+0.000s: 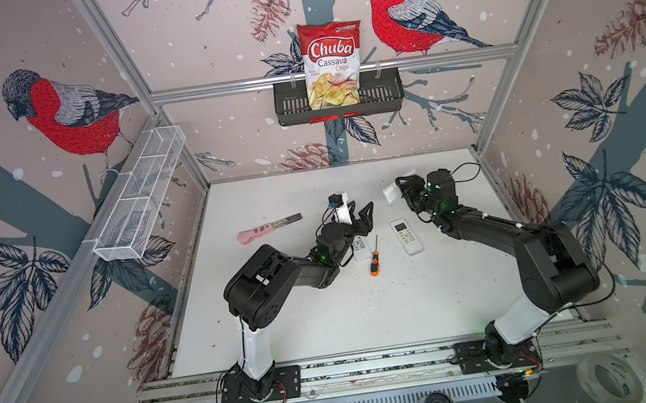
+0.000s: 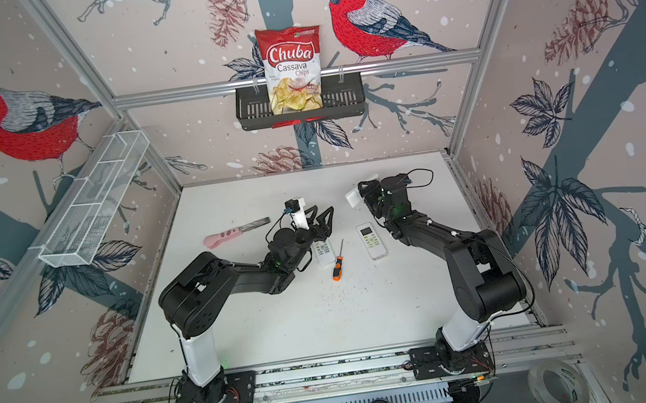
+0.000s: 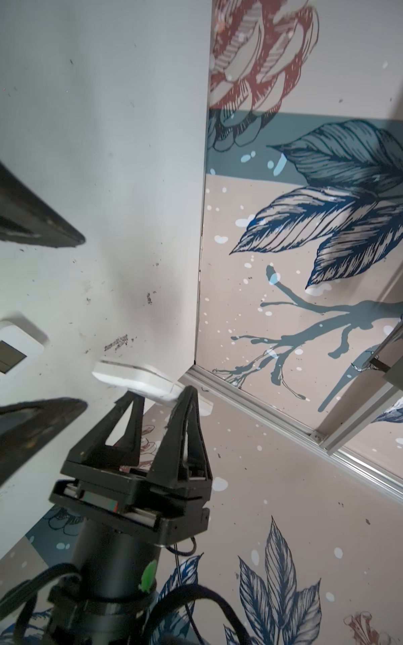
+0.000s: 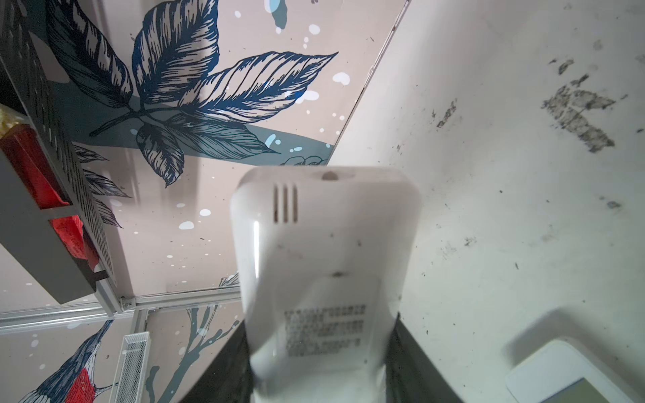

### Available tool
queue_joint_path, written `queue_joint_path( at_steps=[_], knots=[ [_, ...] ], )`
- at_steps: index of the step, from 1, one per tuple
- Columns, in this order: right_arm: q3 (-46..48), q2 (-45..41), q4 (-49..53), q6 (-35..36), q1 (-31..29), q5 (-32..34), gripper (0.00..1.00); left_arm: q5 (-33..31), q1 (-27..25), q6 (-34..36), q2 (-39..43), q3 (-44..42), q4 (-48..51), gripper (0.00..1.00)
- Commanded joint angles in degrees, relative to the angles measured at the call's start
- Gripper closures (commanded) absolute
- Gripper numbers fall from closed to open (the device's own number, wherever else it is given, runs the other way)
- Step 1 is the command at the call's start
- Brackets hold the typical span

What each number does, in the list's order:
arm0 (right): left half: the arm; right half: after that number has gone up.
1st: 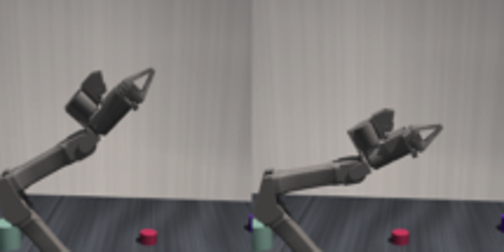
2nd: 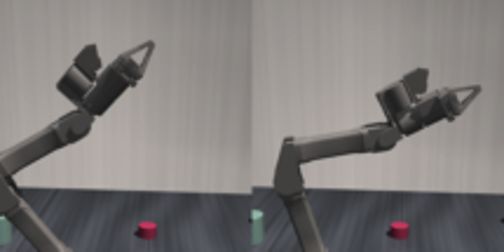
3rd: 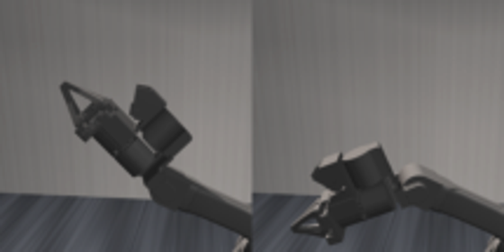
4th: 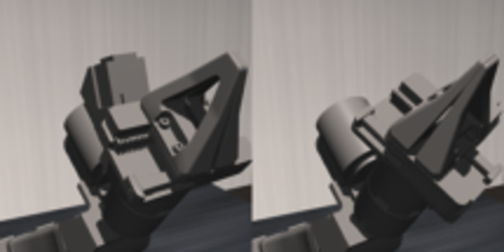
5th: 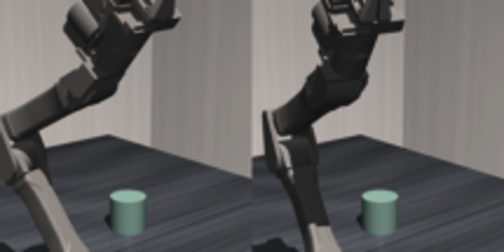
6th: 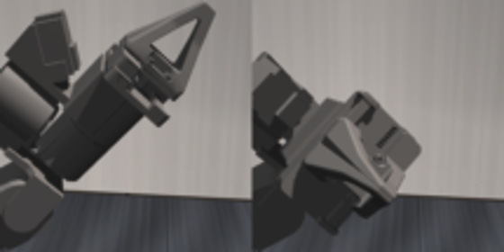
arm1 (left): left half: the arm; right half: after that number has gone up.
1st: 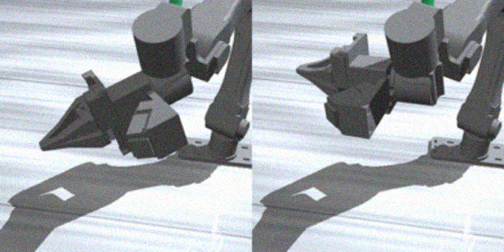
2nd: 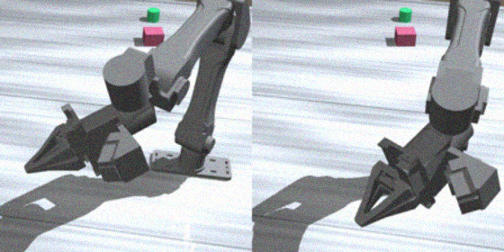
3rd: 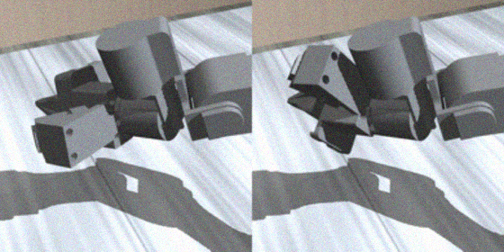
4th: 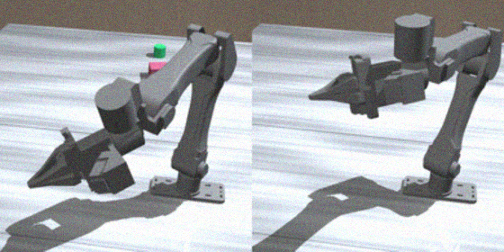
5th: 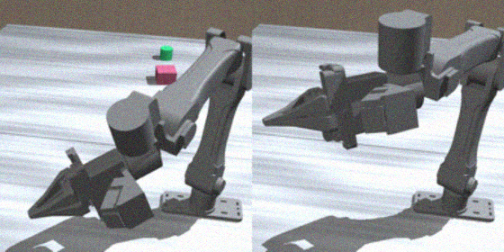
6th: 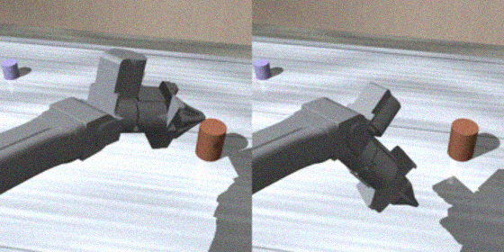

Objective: Unload the batteries from the remote control
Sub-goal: 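Lower the held remote while the left gripper grips its back cover edge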

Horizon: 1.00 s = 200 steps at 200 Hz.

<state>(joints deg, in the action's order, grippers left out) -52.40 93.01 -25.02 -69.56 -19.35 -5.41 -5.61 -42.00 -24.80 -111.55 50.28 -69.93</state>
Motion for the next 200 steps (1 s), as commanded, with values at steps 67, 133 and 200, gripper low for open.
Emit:
queue_joint_path(
  at_steps=[67,133,200],
  knots=[
    [-3.73,3.13,-3.55,0.54,-1.45,1.98,0.60,7.50,-0.71,-3.97,-7.24,8.98,-2.30,0.33],
    [-4.72,3.33,-3.90,0.57,-2.88,1.77,0.61,6.96,-0.89,-4.82,-9.95,12.99,-0.25,0.42],
    [-3.41,1.14,-3.99,1.27,-3.85,1.85,0.62,3.68,-0.72,-4.15,-10.62,15.42,1.96,0.56]
  ],
)
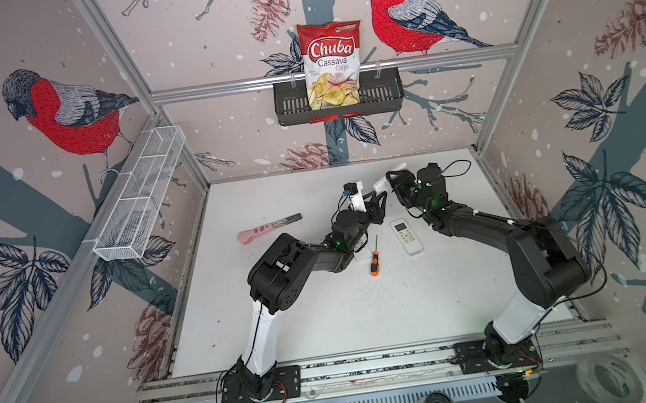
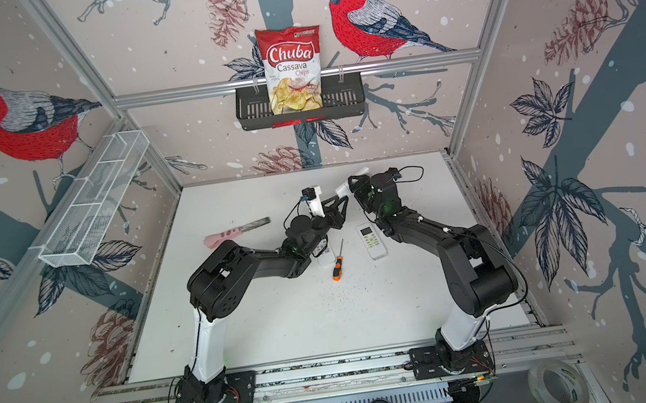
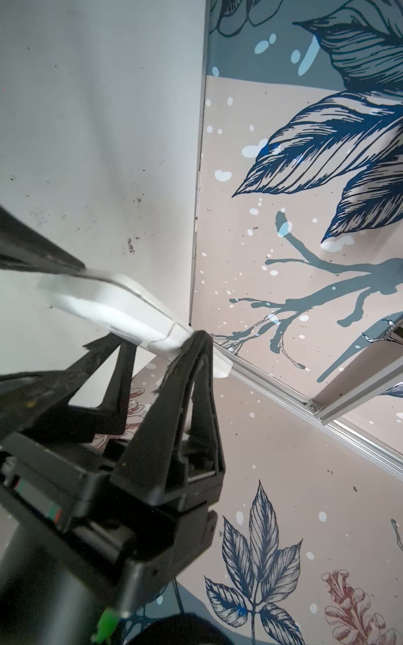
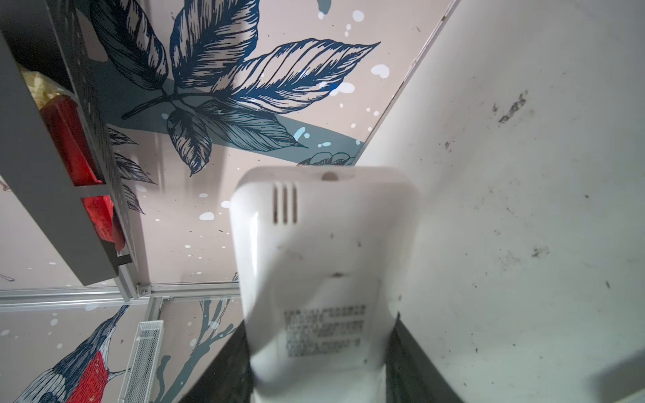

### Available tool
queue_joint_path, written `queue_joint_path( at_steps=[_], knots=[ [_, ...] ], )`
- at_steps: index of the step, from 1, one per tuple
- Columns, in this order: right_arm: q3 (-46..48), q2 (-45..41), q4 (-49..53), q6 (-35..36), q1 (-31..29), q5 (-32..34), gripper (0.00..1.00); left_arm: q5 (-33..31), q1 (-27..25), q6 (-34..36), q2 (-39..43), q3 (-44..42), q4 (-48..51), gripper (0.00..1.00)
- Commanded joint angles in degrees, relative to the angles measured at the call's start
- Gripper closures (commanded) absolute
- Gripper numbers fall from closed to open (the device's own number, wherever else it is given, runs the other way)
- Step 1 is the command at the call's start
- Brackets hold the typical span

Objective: Unload the batteries from the remote control
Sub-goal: 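Lower the held remote while the left gripper grips its back cover edge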

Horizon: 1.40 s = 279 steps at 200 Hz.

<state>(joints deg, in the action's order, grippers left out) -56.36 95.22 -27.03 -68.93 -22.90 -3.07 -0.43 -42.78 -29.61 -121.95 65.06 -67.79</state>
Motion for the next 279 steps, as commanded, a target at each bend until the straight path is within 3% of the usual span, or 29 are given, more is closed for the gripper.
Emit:
queue_joint_path(
  at_steps=[1,112,248,279],
  knots=[
    [0.54,-1.08,-1.98,0.63,-0.31,-0.51,0.62,-1.59,0.07,0.63,-0.17,0.62,-0.21,0.56],
    [1.35,-3.05,-1.28,1.86,-1.31,-0.73,0.62,-1.58,0.95,-0.98,-0.14,0.94,-0.94,0.68],
    [-3.73,2.40,0.65,4.23,1.45,-9.40,0.62,3.73,2.60,-2.30,1.19,-2.18,-3.67,0.68],
    [-4.19,2.77,0.75,4.33,1.45,-9.99,0.62,4.11,2.79,-2.71,1.20,-2.03,-3.40,0.62]
  ],
)
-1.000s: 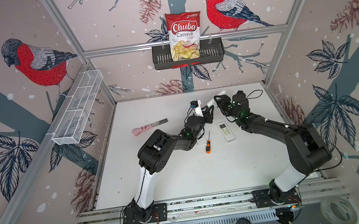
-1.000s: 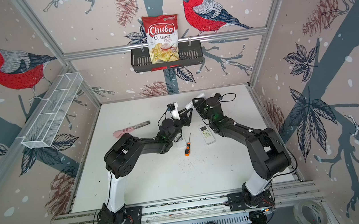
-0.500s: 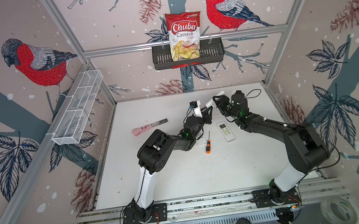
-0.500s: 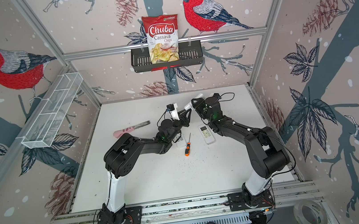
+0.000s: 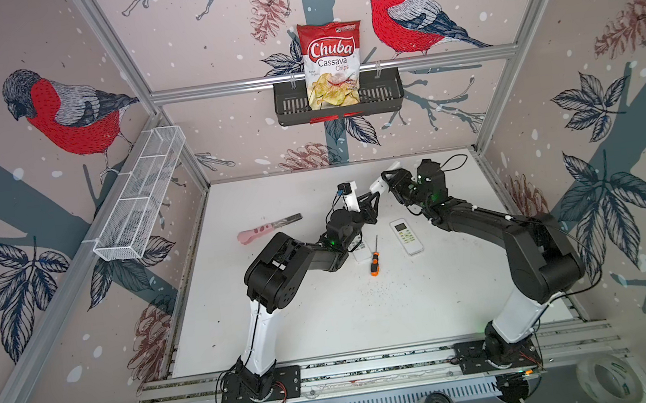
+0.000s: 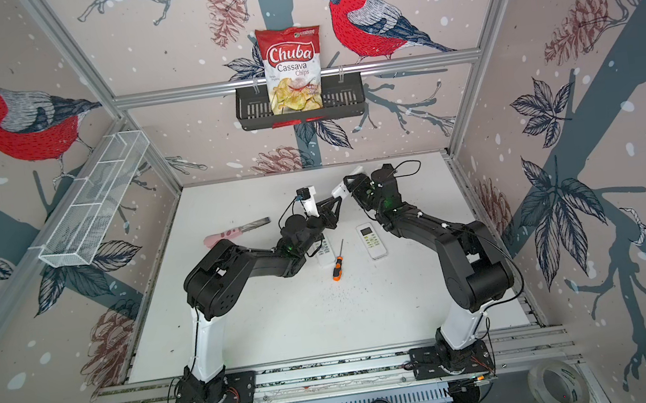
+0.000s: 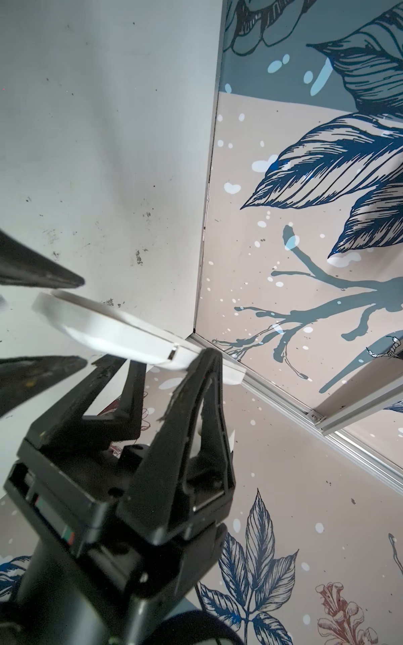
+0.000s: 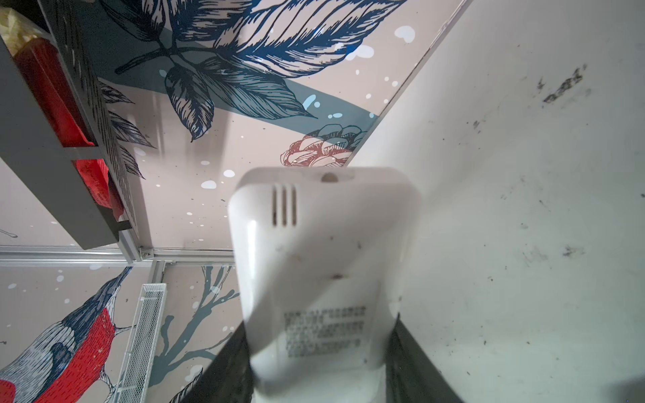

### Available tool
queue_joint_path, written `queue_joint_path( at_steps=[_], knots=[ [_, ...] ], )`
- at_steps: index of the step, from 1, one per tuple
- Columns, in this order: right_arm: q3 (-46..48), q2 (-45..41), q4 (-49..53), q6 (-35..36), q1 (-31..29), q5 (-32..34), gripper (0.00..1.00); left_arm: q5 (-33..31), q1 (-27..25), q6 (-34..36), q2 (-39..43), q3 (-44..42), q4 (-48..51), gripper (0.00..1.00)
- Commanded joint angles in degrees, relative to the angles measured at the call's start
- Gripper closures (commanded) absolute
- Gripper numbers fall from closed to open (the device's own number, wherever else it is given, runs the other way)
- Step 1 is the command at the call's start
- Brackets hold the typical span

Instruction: Unload the batteries from the remote control

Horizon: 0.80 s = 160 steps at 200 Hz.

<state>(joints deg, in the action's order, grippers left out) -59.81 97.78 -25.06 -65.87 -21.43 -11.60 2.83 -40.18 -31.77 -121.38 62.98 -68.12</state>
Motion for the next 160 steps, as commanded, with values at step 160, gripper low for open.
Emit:
queue_joint_path(
  at_steps=[160],
  knots=[
    [-1.71,2.07,-1.26,1.44,0.86,-1.98,0.62,2.18,-0.41,-0.71,2.08,-0.76,-3.43,0.60]
  ],
)
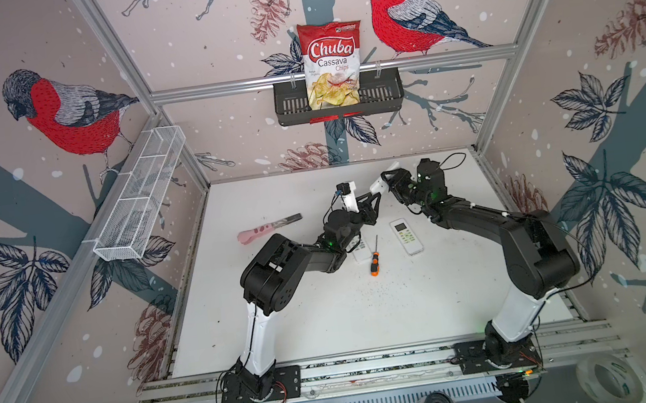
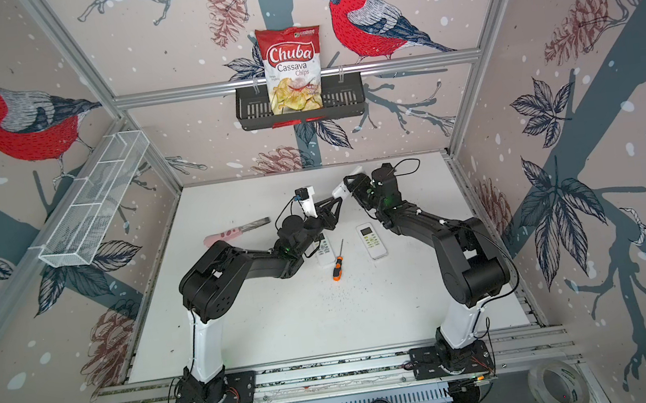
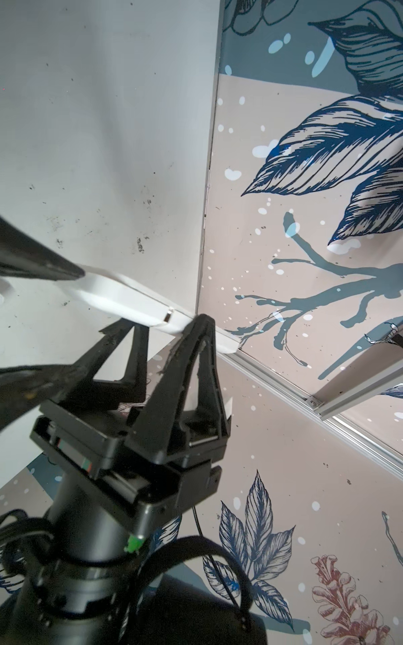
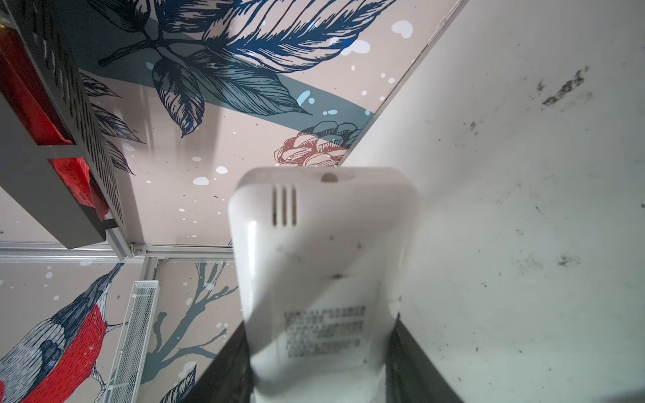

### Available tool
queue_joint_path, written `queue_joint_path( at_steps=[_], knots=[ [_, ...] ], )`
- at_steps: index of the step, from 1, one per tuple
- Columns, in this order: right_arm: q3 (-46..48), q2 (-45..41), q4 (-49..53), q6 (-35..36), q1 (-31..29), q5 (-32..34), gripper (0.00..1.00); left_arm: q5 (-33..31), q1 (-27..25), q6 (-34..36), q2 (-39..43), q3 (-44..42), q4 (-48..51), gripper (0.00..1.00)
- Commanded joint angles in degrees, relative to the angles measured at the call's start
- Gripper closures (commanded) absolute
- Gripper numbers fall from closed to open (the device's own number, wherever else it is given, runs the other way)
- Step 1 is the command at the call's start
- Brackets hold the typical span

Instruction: Unload the batteries from the remote control

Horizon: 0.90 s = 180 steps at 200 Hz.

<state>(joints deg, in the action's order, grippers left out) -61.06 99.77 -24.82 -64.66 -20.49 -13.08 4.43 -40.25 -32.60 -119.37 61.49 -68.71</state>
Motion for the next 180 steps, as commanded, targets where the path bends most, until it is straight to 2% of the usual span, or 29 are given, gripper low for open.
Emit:
queue_joint_path(
  at_steps=[1,80,108,133,180],
  knots=[
    [-0.47,0.08,-1.48,0.24,-0.08,-0.47,0.62,0.58,-0.39,0.14,0.04,0.77,-2.84,0.60],
    [-0.55,0.70,-1.90,0.06,0.14,-0.64,0.62,0.34,-0.97,0.00,-0.70,1.58,-2.58,0.61],
    [-0.55,0.69,-1.98,0.15,0.25,-0.72,0.62,-1.25,-0.74,0.52,0.57,-0.62,-2.96,0.61],
    [-0.57,0.61,-2.08,0.06,0.19,-1.05,0.62,-1.05,0.79,-1.67,0.74,-2.13,-3.97,0.54],
    [-0.11,-0.10,-2.21,0.24,0.03,-1.36,0.62,-0.33,2.10,-2.89,0.38,-2.73,-5.20,0.52]
  ],
)
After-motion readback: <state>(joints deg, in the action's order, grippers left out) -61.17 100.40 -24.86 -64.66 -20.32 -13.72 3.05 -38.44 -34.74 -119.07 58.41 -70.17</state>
